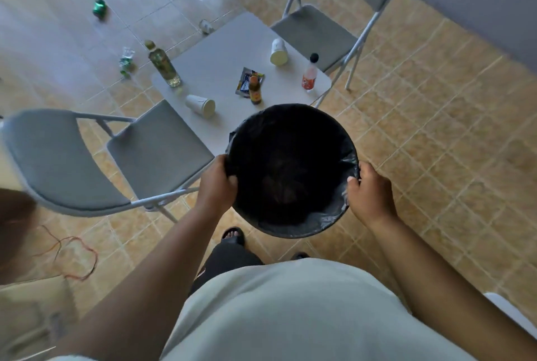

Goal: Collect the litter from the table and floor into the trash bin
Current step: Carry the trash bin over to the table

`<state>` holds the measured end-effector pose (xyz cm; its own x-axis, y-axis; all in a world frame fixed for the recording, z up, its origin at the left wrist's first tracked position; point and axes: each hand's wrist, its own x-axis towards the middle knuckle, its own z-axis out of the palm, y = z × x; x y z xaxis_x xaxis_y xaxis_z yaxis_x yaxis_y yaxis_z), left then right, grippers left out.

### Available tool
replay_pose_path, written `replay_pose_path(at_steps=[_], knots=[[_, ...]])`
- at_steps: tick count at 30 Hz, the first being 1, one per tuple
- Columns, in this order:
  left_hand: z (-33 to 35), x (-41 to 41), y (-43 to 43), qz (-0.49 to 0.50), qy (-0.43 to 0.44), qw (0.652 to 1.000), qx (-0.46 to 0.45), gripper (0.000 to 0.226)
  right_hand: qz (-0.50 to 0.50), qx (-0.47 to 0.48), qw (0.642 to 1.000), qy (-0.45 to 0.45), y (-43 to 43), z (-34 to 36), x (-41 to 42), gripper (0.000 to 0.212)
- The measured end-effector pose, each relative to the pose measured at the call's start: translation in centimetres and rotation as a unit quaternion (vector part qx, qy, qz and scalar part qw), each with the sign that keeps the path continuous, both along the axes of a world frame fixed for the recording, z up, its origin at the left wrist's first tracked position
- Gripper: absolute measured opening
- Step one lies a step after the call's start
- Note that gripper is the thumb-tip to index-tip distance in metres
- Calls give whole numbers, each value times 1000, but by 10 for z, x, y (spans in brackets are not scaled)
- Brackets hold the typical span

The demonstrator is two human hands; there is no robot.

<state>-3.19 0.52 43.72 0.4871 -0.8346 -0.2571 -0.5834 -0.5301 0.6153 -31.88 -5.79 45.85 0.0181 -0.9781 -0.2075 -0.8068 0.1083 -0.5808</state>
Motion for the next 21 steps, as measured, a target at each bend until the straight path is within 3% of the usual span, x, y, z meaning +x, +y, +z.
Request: replay_pose_path(at_steps=[8,21], knots=[[-18,26,3,96,27,995,11,35,74,36,997,-7,-50,-8,41,20],[-47,100,-71,184,55,980,43,30,152,75,984,54,-178,-30,153,23]])
